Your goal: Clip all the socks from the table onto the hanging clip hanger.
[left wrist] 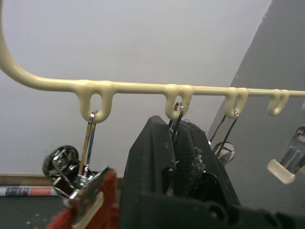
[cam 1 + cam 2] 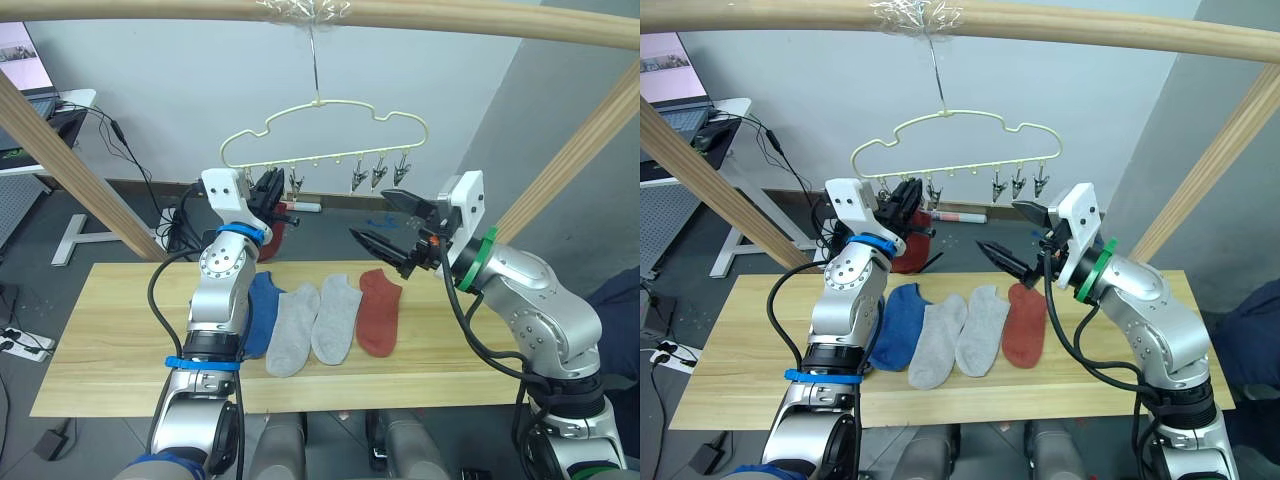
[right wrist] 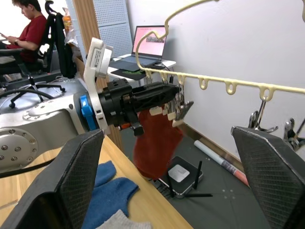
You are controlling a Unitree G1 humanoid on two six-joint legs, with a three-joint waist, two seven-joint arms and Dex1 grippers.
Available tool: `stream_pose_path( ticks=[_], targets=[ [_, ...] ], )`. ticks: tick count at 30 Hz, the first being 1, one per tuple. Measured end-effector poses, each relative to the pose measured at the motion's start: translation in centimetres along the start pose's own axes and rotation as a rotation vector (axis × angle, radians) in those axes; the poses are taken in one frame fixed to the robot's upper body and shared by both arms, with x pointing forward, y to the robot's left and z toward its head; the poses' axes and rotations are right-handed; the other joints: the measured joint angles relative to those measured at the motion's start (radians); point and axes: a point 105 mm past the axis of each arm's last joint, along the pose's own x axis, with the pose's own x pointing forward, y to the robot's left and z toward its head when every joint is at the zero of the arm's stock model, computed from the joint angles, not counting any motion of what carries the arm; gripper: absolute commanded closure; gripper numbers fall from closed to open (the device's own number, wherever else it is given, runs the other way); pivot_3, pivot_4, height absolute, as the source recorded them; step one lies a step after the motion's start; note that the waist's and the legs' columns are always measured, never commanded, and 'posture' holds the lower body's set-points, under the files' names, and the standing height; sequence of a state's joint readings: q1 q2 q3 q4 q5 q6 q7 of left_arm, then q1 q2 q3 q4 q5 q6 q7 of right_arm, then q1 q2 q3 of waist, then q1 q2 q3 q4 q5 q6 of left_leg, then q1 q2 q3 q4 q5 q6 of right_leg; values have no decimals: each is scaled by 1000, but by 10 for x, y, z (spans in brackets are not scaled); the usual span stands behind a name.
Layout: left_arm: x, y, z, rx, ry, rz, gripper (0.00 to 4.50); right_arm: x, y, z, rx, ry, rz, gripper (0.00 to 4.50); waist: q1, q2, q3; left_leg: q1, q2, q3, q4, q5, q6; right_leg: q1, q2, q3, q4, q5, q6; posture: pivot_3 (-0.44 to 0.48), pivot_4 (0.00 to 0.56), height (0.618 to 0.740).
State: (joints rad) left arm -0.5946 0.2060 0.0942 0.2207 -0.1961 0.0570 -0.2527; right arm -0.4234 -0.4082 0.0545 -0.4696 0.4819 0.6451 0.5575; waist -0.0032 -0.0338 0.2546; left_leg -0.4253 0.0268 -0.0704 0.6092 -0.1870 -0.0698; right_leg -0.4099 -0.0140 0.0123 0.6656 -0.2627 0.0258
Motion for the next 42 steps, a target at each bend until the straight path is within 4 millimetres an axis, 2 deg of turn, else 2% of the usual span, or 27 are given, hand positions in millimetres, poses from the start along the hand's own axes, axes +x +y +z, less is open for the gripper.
stream_pose_path(
  ticks=[3,10,17,21,26,29,35,38,39,42],
  targets=[
    [-1,4,1,7,1,9,4486,-5,-9,-40,10,136,-72,0,1,0,0,0,0,0,0,0,0,0,0,0,0,0,0,43,221,740],
    [-4,7,-1,11,9,15,4486,-13,-41,-110,16,360,-268,0,1,0,0,1,0,0,1,0,0,0,0,0,1,2,-2,76,216,740],
    [-10,7,-3,11,19,19,4486,-21,-42,-171,63,548,-266,0,2,0,0,1,0,0,1,0,0,0,0,0,1,3,-3,99,210,740],
    [-11,7,-3,10,23,19,4486,-18,-37,-189,93,584,-253,0,3,0,0,1,0,0,1,1,0,0,0,1,2,3,-3,108,207,740],
    [-12,7,-2,12,24,19,4486,-21,-41,-211,75,653,-262,0,7,0,0,1,0,1,2,1,0,0,0,1,4,4,-3,122,203,740],
    [-13,7,-3,12,26,20,4486,-20,-43,-213,62,648,-250,530,8,0,-1,4,-1,2,2,1,0,0,0,2,7,4,-3,135,208,740],
    [-15,8,-2,16,22,25,4486,-22,-40,-217,32,647,-207,2566,13,-1,-1,9,-1,2,2,2,-1,3,0,3,12,2,-1,149,204,740],
    [-16,8,-3,16,27,26,4486,-26,-38,-218,-5,654,-181,3516,20,-1,-1,10,-1,2,3,3,-1,3,0,3,12,2,-1,130,235,740],
    [-16,8,-3,15,27,24,4486,-28,-39,-219,-14,659,-180,3520,23,-1,-1,10,-1,2,3,3,-1,3,0,3,12,2,-1,127,234,740],
    [-24,11,-2,21,33,23,4486,-33,-36,-219,-17,658,-173,4487,24,0,-1,10,0,2,3,3,-1,3,0,4,12,2,-1,112,221,740]
  ],
)
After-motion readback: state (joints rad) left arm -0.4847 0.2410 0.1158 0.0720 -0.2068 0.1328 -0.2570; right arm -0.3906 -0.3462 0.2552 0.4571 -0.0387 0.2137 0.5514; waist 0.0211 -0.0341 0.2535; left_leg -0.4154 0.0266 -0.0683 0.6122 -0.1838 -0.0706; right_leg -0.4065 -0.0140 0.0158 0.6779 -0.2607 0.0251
